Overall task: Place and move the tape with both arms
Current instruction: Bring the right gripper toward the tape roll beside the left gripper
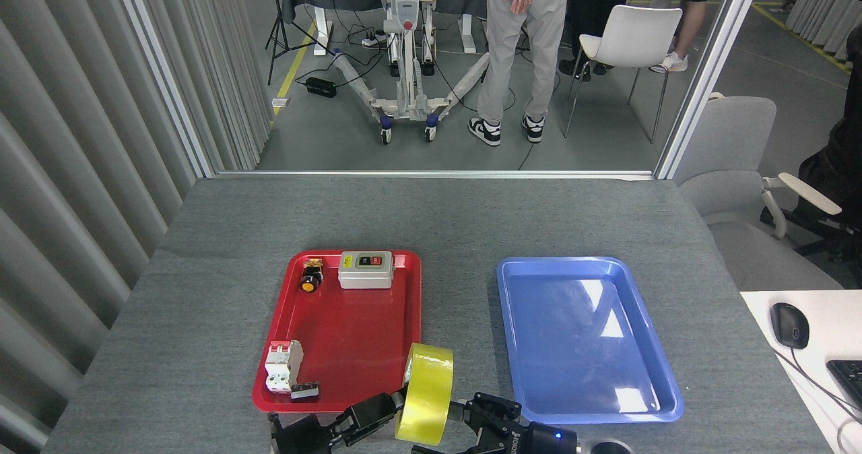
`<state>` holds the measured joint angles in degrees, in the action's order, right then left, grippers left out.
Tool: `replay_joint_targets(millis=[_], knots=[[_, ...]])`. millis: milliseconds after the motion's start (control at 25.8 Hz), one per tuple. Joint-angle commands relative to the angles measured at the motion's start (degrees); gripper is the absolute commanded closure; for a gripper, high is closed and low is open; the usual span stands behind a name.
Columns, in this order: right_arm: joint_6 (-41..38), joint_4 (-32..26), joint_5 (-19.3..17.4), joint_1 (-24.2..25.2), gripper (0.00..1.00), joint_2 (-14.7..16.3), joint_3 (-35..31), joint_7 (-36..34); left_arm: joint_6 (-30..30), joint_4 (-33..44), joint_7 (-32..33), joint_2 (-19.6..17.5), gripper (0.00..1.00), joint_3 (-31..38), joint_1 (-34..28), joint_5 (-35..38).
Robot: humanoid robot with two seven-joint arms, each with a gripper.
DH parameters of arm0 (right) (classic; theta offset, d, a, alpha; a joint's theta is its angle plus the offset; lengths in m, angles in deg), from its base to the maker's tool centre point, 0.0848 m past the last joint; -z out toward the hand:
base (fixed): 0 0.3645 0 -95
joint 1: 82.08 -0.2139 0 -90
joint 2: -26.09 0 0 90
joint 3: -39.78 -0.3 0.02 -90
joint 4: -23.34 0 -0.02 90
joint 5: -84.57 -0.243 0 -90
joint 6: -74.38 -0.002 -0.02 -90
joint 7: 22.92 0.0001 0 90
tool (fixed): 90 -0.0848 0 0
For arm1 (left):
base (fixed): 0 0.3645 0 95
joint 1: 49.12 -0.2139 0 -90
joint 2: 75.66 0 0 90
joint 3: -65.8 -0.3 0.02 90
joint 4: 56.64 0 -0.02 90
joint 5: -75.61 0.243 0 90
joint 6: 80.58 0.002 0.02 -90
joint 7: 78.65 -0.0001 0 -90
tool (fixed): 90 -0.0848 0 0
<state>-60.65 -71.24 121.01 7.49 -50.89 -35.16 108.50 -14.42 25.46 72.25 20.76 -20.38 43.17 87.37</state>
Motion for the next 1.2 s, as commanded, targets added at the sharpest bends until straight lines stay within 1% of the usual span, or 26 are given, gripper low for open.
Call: replay_joint_targets(millis=[0,78,349,465,581,698,775,891,969,1047,1124,1163], knots=[[0.0,0.8,0.3,-1.2,0.14,-0.5,0.3,0.0,0.0,0.0,0.0,0.0,0.89,0.3,0.0,-0.1],[0.0,0.9,0.3,-1.5,0.16,-1.2,0.4,0.0,0.0,-0.1,0.0,0.0,0.89,0.7,0.0,-0.1],[0.0,1.0,0.4,-1.7,0.22,-1.5,1.7,0.0,-0.1,-0.3,0.0,-0.1,0.89,0.8,0.0,0.0],[0.0,1.0,0.4,-1.8,0.29,-1.6,2.3,0.0,-0.1,-0.4,0.1,-0.2,0.89,0.9,0.0,-0.1],[0.0,1.0,0.4,-1.9,0.32,-1.6,2.3,0.0,-0.1,-0.5,0.1,-0.2,0.89,1.2,0.0,-0.1],[0.0,1.8,0.4,-2.5,0.43,-1.6,2.3,0.0,-0.1,-0.9,0.1,-0.4,0.89,1.4,0.1,-0.1],[0.0,2.1,0.3,-2.7,0.43,-1.5,2.3,0.0,-0.1,-0.9,0.1,-0.4,0.88,1.6,0.0,-0.1],[0.0,2.3,0.2,-3.0,0.49,-1.5,2.3,-0.1,-0.1,-0.9,0.1,-0.4,0.88,1.7,0.0,-0.1],[0.0,2.3,0.2,-3.0,0.5,-1.5,2.3,-0.1,-0.1,-0.9,0.1,-0.4,0.88,1.7,0.1,-0.1],[0.0,2.3,0.2,-3.0,0.54,-1.5,2.3,-0.1,-0.1,-1.0,0.1,-0.4,0.88,2.2,0.1,-0.1],[0.0,2.3,0.1,-2.9,0.6,-1.5,2.3,-0.2,-0.2,-1.4,0.1,-0.5,0.88,2.6,0.2,-0.2],[0.0,2.4,0.2,-2.9,0.6,-1.5,2.3,-0.2,-0.4,-1.7,0.1,-0.5,0.88,2.6,0.3,-0.2]])
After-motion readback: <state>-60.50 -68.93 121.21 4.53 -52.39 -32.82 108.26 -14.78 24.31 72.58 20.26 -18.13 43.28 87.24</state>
